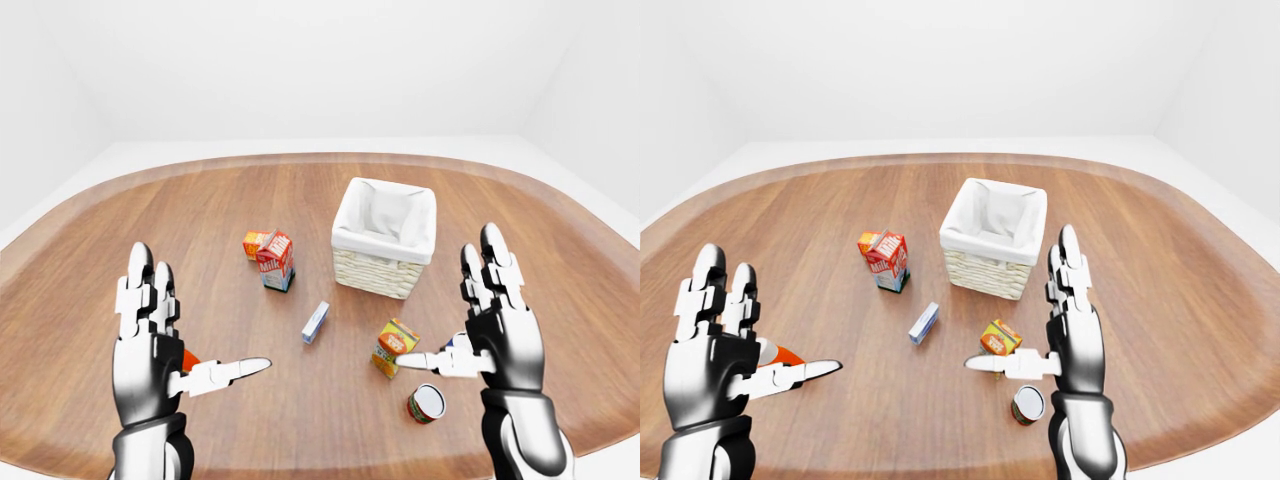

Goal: Pick up the orange juice, and put it in the basket.

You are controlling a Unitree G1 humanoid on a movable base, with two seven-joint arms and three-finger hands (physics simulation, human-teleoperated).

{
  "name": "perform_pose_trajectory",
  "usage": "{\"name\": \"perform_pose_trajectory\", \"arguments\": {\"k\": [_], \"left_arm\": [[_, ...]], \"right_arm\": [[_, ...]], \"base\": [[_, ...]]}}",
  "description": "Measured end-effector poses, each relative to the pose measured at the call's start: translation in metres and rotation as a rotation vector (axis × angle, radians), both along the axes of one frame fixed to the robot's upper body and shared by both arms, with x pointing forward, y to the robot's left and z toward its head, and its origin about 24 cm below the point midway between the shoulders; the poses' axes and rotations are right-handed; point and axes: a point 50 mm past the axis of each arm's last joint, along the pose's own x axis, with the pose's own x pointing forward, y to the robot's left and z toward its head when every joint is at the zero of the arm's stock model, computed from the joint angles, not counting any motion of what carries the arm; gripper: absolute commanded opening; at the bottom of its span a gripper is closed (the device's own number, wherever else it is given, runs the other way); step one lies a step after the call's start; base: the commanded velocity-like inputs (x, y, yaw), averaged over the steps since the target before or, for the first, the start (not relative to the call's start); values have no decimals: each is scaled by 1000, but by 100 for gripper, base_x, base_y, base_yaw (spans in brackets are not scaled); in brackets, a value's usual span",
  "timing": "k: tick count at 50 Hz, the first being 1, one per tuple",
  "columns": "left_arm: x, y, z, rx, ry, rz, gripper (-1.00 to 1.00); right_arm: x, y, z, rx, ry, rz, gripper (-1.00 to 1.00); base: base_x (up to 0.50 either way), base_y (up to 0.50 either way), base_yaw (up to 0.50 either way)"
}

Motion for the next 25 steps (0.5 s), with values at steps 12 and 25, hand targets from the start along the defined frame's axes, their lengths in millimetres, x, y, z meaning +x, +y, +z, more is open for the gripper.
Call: {"name": "perform_pose_trajectory", "arguments": {"k": [12,25], "left_arm": [[-1,1,1,-2,-2,4,100],[-6,7,3,-8,-9,24,100]], "right_arm": [[4,2,-2,-27,9,1,100],[7,21,25,-370,-106,54,100]], "base": [[0,0,0],[0,0,0]]}}
